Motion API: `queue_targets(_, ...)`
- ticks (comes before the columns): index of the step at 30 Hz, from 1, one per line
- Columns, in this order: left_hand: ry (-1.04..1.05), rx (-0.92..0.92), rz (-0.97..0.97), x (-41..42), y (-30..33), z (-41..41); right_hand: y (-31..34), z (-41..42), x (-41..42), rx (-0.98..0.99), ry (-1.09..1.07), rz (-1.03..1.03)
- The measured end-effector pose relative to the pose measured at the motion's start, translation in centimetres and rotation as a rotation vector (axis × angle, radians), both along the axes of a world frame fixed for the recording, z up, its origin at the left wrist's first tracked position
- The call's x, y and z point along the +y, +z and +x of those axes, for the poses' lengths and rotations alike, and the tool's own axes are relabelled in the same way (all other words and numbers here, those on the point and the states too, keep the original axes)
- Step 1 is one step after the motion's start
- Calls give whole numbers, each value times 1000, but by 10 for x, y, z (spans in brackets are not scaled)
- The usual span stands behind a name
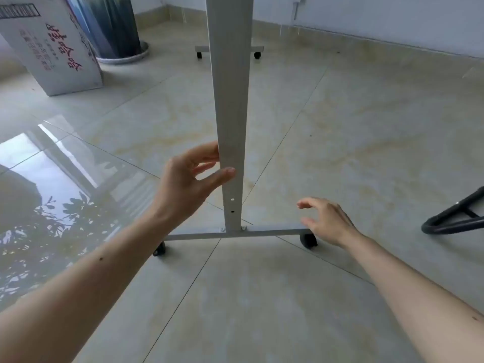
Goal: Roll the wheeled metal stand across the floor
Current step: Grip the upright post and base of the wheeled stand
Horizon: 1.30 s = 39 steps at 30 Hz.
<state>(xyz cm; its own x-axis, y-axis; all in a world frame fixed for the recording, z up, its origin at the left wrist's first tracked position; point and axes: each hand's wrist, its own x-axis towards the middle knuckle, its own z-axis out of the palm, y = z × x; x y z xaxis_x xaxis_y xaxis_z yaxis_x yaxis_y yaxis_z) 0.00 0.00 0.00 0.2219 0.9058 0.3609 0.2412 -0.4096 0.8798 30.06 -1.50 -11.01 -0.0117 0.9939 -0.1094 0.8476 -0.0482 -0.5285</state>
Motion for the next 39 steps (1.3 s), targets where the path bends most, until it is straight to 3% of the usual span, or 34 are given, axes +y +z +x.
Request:
queue_targets(4, 50, -16, 22, 8, -10, 0, -21, 14, 2, -364, 135, -179)
queue_targets(8, 51, -26, 74, 12, -11, 0, -33, 22, 7, -546, 273, -221)
queue_targets(22, 53, -26, 147, 12, -13, 2, -50, 24, 24, -504, 326, -306)
queue_targets(35, 78, -31, 150, 8, -14, 3, -69, 20, 15, -553, 300, -203)
queue_targets(39, 46, -36, 106, 9, -13, 0, -66, 14, 14, -598, 296, -82)
